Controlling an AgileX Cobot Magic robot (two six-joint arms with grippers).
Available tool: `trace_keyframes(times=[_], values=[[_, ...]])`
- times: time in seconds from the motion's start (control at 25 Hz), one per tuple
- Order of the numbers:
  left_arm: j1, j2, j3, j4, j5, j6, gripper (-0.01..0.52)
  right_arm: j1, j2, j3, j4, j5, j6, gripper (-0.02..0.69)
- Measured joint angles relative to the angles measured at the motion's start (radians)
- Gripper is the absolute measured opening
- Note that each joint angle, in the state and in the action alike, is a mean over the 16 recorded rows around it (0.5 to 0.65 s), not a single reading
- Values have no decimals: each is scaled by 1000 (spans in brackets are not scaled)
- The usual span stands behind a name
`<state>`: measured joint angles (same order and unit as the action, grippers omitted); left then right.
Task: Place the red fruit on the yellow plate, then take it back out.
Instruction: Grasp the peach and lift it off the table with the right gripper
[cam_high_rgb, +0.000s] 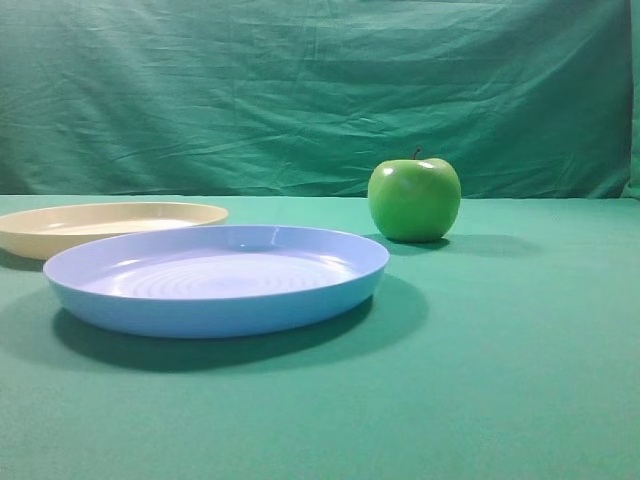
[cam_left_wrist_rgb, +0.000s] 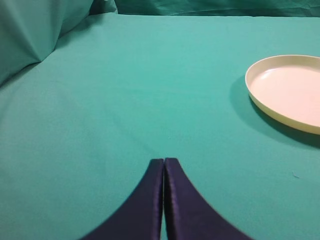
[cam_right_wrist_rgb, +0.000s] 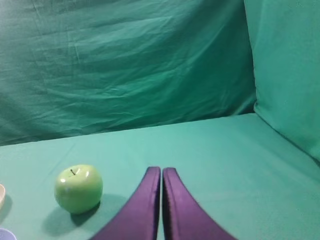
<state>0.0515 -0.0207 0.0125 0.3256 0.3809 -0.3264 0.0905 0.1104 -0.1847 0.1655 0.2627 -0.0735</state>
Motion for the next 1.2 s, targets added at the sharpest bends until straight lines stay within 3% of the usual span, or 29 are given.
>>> trace_keyframes(times=[0.68, 1.0, 1.2], values=[[0, 0, 0, 0, 0, 0, 0, 0, 414, -353, 49, 502, -129, 0], [0, 0, 0, 0, 0, 0, 0, 21, 565, -375, 59, 575, -268, 6], [0, 0, 0, 0, 0, 0, 0, 56, 672, -376, 63, 546, -346, 89]])
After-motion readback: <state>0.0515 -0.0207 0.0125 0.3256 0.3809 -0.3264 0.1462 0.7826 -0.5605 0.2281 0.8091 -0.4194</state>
